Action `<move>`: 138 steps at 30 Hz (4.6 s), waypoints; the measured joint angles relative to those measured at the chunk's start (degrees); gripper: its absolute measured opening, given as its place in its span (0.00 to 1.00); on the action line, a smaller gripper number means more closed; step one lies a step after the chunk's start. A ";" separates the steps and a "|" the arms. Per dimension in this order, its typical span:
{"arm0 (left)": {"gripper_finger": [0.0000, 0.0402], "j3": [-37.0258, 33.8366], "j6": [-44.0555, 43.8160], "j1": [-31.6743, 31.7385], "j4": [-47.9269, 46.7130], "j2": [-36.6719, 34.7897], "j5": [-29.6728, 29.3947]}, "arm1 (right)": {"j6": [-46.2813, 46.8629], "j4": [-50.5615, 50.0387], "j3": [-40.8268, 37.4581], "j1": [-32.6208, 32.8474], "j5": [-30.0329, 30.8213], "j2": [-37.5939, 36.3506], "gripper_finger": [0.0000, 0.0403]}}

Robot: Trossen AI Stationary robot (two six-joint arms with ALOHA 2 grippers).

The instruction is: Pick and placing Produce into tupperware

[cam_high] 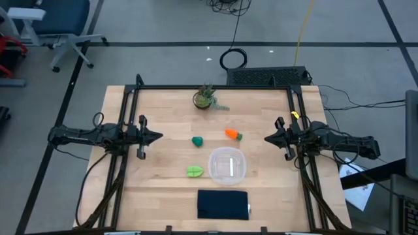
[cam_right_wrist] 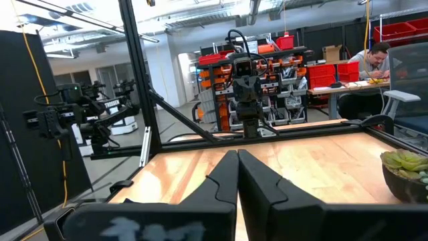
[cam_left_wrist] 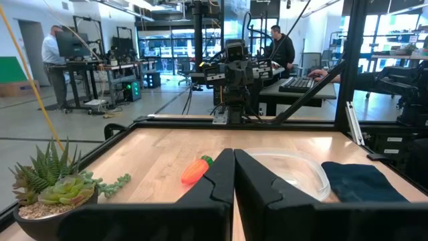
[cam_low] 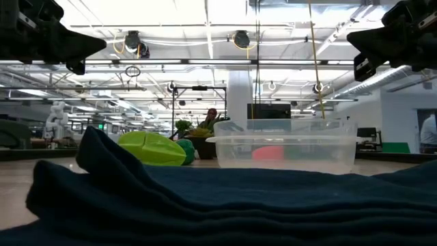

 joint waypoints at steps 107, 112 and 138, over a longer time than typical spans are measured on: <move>0.02 -0.02 -3.17 0.02 -2.56 -0.01 0.11 | -5.42 0.10 -0.02 -0.02 0.08 0.01 0.00; 0.02 -0.02 -3.30 0.02 -5.42 0.00 0.11 | -6.03 0.08 0.00 -0.02 0.28 0.01 0.00; 0.02 -0.02 -1.38 0.00 -5.20 0.00 0.07 | -7.30 0.08 -0.01 -0.02 0.46 0.00 0.00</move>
